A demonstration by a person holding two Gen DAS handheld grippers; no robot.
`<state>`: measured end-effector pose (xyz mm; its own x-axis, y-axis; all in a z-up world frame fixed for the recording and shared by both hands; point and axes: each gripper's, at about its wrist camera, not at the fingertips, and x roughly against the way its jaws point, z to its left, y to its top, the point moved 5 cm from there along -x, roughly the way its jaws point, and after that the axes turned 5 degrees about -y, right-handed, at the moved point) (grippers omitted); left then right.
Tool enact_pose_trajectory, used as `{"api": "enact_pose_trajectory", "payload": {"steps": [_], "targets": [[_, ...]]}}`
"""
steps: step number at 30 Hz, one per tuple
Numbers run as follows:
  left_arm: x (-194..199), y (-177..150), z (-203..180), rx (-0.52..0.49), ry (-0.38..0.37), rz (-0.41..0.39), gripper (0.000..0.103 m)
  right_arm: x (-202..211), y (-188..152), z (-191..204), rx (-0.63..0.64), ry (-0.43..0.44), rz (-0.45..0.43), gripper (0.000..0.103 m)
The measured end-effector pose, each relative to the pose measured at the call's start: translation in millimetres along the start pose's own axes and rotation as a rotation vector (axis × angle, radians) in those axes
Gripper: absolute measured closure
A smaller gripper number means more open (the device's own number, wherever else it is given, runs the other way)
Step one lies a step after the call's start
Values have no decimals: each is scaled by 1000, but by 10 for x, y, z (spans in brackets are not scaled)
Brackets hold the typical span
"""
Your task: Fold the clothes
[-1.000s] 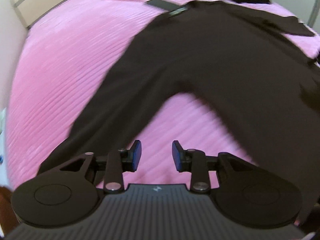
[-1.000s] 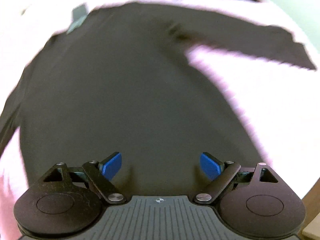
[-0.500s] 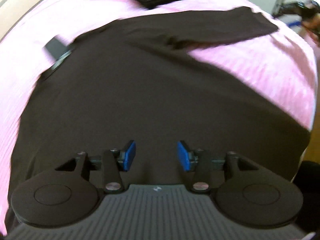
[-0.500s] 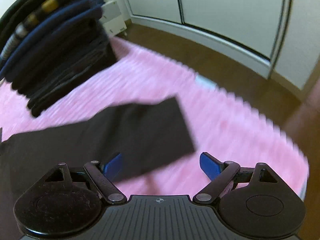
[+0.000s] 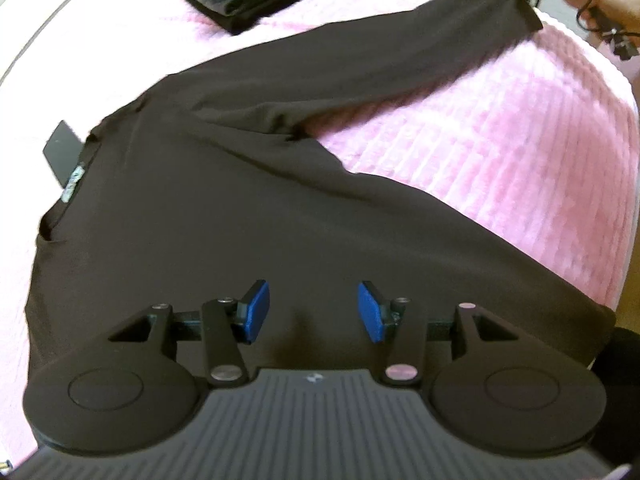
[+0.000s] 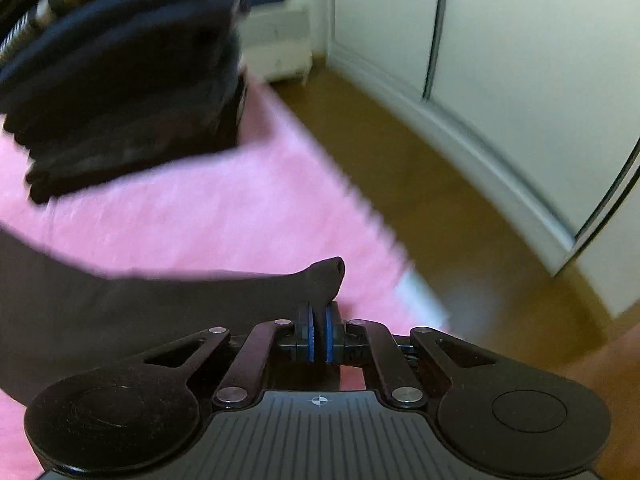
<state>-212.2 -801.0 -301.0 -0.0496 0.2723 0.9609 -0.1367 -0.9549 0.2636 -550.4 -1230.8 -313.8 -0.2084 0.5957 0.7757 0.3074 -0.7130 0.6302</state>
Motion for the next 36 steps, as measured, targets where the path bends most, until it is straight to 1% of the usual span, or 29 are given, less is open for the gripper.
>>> {"api": "enact_pose_trajectory", "payload": {"steps": [1,2,3,4,5,6,9,11,14,15,16,17,18,19,20,21,23,25,27,29,32,34,36], "targets": [[30,-5,25,6,8,0,58,-2,57,-52,-6,-14,-19,99],[39,-25,42,15,16,2,58,-45,82,-83,-15,-20,-18,96],[49,-45,59,24,23,4,58,-89,95,-103,-24,-31,-11,71],[63,-76,75,38,28,8,58,-124,91,-102,-30,-54,-1,58],[80,-105,84,52,29,10,58,-115,83,-86,-35,-74,-9,40],[107,-151,89,67,33,11,58,-66,64,-43,-42,-67,-18,39],[197,-328,96,108,42,23,58,125,-45,172,-48,-15,3,39],[273,-470,111,139,46,29,58,318,-189,389,-38,31,37,39],[444,-736,167,196,53,27,58,703,-498,759,-18,116,103,39],[524,-850,199,216,56,21,58,859,-622,892,-6,146,127,37],[605,-963,230,237,58,16,57,1031,-752,1023,3,172,150,32],[685,-1076,261,258,60,11,55,1186,-861,1144,8,191,167,19],[766,-1190,292,278,62,5,54,1349,-969,1271,8,208,181,14],[846,-1303,323,299,65,0,50,1528,-1084,1400,8,224,192,14],[927,-1417,354,320,67,-6,44,1706,-1193,1531,10,238,206,14],[1007,-1530,386,340,69,-11,40,1864,-1282,1659,14,247,218,14],[1168,-1759,449,381,74,-22,29,2176,-1443,1915,23,255,227,14],[1356,-2097,547,430,65,-33,22,2526,-1600,2152,37,258,233,12],[1554,-2441,652,481,66,-43,19,2863,-1739,2380,57,262,230,3],[1756,-2772,752,531,74,-57,12,3189,-1870,2597,83,268,222,3],[2012,-3212,886,576,77,-69,8,3569,-2017,2845,118,260,212,3],[2159,-3436,975,591,85,-75,4,3731,-2076,2938,120,255,216,2],[2259,-3568,1028,614,94,-86,1,3861,-2137,3000,129,246,233,2]]}}
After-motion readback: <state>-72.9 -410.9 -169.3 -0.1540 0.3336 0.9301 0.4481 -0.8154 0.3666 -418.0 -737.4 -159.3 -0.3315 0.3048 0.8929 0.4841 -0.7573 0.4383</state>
